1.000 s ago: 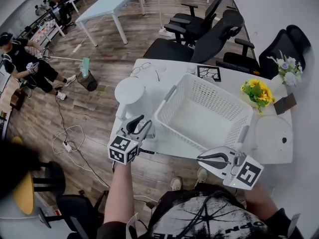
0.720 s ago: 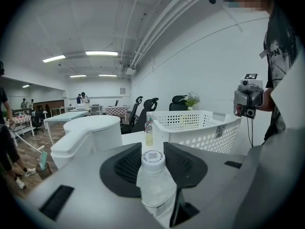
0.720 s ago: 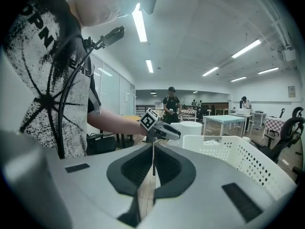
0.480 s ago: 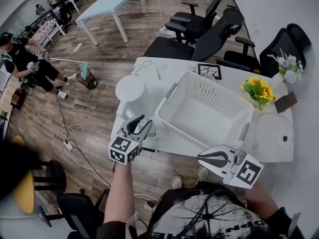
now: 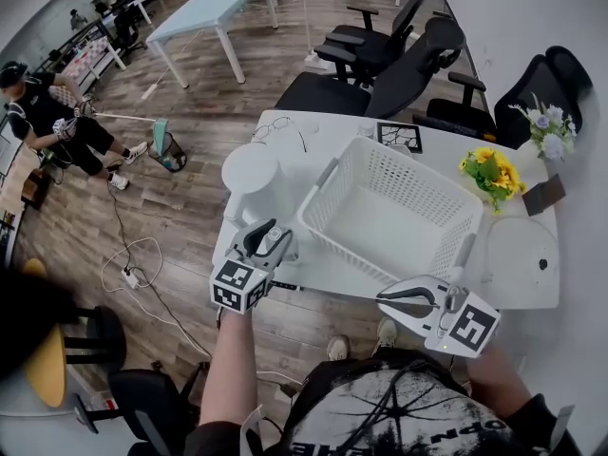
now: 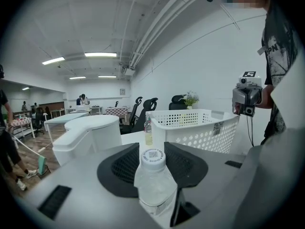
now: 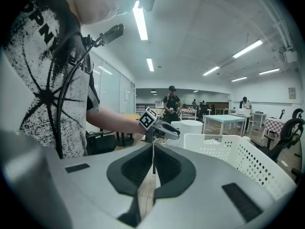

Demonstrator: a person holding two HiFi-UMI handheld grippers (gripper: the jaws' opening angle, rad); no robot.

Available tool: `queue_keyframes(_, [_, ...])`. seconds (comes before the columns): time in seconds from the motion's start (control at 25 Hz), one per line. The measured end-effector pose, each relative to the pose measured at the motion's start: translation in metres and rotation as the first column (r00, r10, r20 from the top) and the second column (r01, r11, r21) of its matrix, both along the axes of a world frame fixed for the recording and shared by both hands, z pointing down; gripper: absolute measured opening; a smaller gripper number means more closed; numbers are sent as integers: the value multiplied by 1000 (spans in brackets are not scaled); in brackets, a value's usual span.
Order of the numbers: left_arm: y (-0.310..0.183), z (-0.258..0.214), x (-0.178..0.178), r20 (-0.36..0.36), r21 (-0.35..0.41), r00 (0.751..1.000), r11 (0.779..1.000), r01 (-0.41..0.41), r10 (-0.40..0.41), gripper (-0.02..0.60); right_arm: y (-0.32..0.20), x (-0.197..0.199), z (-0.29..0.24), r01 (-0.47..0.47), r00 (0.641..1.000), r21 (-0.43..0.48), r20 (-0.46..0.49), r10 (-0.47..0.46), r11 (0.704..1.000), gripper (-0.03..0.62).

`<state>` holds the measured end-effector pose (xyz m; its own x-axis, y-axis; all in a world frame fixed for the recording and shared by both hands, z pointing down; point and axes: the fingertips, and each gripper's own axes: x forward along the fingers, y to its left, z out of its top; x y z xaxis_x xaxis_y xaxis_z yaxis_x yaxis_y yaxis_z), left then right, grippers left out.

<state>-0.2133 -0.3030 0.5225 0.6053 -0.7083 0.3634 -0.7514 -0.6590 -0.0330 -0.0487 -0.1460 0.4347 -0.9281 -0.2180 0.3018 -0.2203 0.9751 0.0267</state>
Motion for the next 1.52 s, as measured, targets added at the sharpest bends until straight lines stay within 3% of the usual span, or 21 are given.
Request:
queue_keyframes(0.68, [8,-7,-2,-26,15,1000,1000,16,-15,210,8,-6,4,-2,1000,9,-25,2,1000,25])
queue_keyframes(0.92, [23,-32,-12,-24,78,1000,997,17,-16,210,7,-13,4,-10,1000,7,-21,11,1000,25])
queue_keyframes(1.24, [61,-77,-19,-71,160,997,987,18,-7,207,-11,-27,-1,-103,994,-1,19,103,995,25])
queue_keyframes(1.52, [97,-77,-24,-127,169,992,985,15,6,81,-17,-45,0,-158,986,-6,49,159,987,23])
